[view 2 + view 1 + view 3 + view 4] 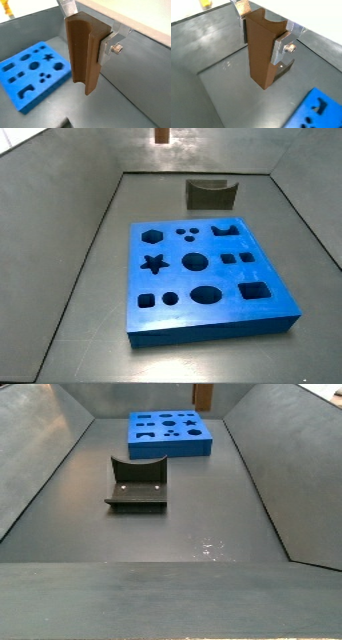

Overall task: Pick up the arch object. Move up. Place the arch object on the fixture. Regrasp the arch object. Rotate the arch object. Move to above the board. Insert the arch object.
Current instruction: Move to above the board.

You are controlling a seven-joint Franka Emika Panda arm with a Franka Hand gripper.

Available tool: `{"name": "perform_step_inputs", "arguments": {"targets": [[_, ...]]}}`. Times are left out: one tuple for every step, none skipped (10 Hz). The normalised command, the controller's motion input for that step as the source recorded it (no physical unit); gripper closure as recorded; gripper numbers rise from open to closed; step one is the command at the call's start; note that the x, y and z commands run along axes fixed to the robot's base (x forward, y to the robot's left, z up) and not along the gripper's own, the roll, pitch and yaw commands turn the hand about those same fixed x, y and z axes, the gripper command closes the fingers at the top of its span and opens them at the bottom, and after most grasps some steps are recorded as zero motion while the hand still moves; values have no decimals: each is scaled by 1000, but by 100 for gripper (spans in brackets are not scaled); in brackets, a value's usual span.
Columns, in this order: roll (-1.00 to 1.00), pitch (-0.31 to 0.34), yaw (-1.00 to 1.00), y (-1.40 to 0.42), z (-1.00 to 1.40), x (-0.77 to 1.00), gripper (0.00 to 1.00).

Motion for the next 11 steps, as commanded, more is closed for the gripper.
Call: {"name": "perform_step_inputs", "arguments": {"targets": [[43,27,1000,-1000,101,127,100],[43,30,1000,-1000,103,132,100],[44,36,1000,-1000,103,139,100],[44,41,1000,-1000,103,149,100],[46,48,1000,-1000,102,162,100],[48,55,1000,-1000,101,180,100],[52,66,1000,-1000,94,222,100],[58,75,1000,-921,79,246,100],[65,82,1000,-730,59,228,100],[81,101,1000,-312,19,169,100],[88,110,1000,-182,9,143,100]]}}
